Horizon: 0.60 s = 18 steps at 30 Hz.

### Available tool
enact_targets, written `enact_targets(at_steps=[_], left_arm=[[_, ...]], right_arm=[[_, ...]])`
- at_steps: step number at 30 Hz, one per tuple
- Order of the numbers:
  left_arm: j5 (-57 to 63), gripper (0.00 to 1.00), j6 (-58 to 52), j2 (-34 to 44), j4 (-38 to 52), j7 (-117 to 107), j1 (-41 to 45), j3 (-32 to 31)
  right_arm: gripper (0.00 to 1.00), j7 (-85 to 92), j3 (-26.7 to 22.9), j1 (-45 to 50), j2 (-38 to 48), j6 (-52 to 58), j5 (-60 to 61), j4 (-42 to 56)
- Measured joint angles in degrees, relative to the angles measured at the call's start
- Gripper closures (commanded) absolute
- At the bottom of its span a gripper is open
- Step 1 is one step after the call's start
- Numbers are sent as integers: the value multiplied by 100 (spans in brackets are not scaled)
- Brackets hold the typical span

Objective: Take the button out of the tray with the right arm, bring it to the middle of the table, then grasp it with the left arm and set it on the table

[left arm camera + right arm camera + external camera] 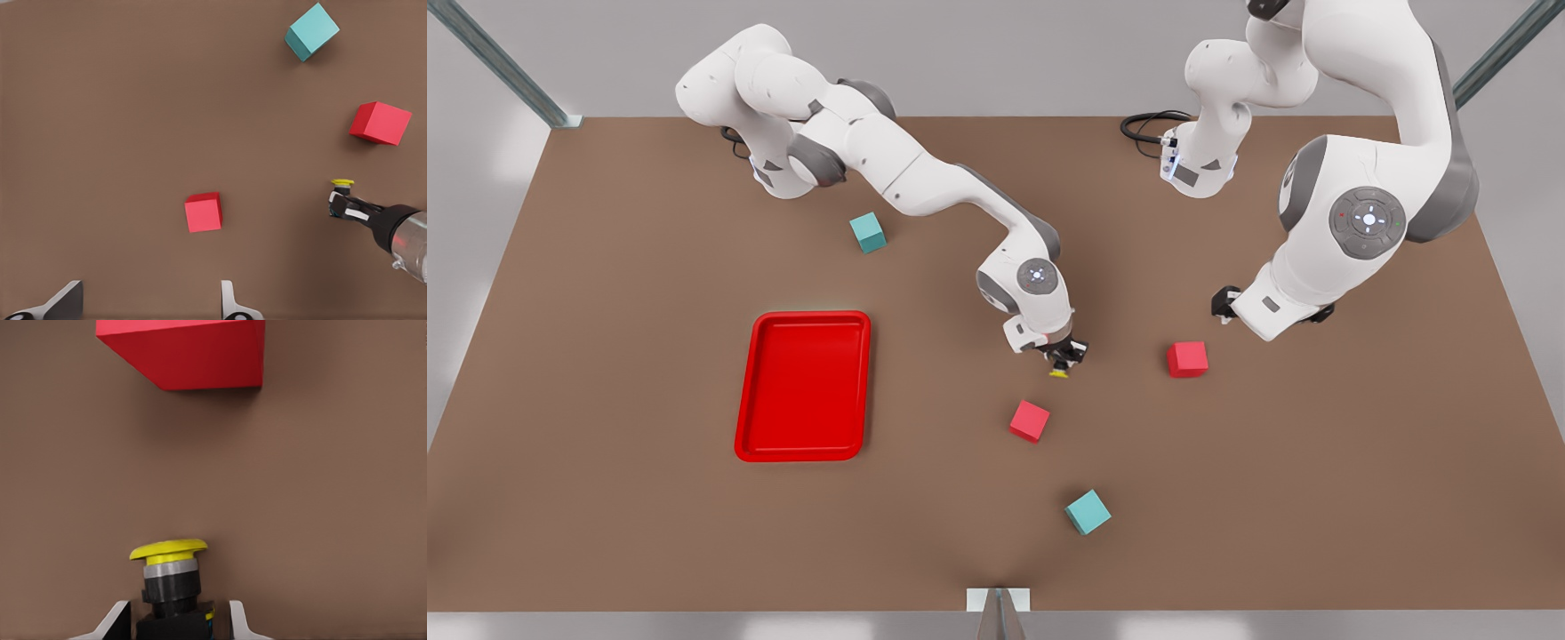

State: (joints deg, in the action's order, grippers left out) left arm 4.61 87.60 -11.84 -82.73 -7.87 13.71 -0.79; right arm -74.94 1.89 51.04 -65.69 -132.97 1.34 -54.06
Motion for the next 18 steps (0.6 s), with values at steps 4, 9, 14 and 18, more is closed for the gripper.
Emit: enact_targets(at_steps=[4,9,14,18], left_arm=[[5,0,2,0,5,-1,0,0],[4,0,43,-70,10,-80,-12,-190],[-492,0,461,-1013,38,-1092,1731,-422],[-937,0,1623,-1998,-198,-2074,2383,-435]], right_arm=[[14,-163,1,2,0,5,-3,5],[0,-291,7,-226,298,22,45,26],[0,167,-317,-1457,2925,783,520,-1618],[0,1333,-622,-3171,5344,2051,433,-3722]])
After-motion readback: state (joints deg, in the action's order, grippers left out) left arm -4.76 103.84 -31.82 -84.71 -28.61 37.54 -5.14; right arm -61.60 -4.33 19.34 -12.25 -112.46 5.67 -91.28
